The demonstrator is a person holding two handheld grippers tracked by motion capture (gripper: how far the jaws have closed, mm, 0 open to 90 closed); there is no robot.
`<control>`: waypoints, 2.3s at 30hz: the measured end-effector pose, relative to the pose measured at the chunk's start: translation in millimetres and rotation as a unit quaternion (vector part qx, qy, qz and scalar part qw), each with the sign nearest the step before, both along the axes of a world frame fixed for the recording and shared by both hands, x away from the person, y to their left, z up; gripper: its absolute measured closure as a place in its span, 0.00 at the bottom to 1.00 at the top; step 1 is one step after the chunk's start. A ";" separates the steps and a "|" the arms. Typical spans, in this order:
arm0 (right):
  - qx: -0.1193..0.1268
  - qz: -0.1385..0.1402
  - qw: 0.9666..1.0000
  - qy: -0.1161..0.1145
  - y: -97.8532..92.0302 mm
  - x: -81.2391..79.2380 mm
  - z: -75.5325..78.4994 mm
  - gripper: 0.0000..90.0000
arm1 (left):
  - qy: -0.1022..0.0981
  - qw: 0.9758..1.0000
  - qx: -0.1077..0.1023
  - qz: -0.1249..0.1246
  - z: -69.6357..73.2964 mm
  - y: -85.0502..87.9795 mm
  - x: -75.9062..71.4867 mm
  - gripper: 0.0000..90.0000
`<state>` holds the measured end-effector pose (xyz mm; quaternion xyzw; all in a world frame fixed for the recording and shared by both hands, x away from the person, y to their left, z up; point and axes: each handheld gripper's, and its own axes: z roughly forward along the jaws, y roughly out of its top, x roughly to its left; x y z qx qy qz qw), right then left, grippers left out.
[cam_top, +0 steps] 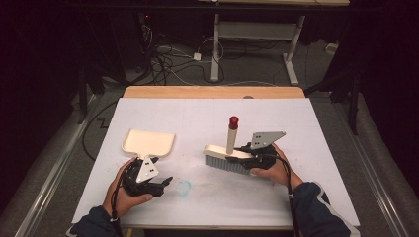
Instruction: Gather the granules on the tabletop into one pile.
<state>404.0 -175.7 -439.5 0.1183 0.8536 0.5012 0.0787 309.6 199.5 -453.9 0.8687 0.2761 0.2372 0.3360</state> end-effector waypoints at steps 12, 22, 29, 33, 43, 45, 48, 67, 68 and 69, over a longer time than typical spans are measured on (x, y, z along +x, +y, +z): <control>0.017 -0.050 0.998 -0.019 -25.7 -26.6 43.9 0.74 | -0.006 1.000 -0.001 0.004 2.4 3.7 -1.8 0.24; -0.002 -0.094 0.996 -0.013 -80.8 -76.9 66.2 0.74 | -0.011 1.000 0.008 0.002 3.8 2.9 -3.0 0.24; -0.020 -0.109 0.994 0.019 -110.1 -103.6 64.6 0.74 | -0.015 1.000 0.014 0.002 4.8 0.8 -1.6 0.24; -0.047 -0.118 0.991 0.031 -115.2 -110.3 60.3 0.74 | -0.018 1.000 0.015 0.002 5.7 0.8 -1.6 0.24; -0.094 -0.130 0.982 0.095 -126.0 -97.8 45.4 0.74 | -0.014 1.000 0.018 0.003 4.6 1.1 -1.7 0.24; -0.107 -0.133 0.981 0.089 -127.6 -90.9 41.4 0.74 | -0.014 1.000 0.019 0.003 4.3 0.6 -1.5 0.24; -0.115 -0.141 0.980 0.085 -132.8 -78.1 37.3 0.73 | -0.011 1.000 0.021 0.002 3.3 -0.2 -1.0 0.24; -0.159 -0.121 0.974 0.106 -144.7 11.8 23.6 0.48 | 0.000 1.000 0.027 -0.004 -1.2 -3.7 -0.1 0.24; -0.152 -0.127 0.974 0.110 -145.6 14.1 22.8 0.46 | 0.001 1.000 0.027 -0.004 -1.2 -3.8 -0.1 0.24; -0.149 -0.134 0.974 0.107 -146.9 16.7 22.4 0.47 | 0.001 1.000 0.028 -0.004 -1.3 -3.9 -0.2 0.24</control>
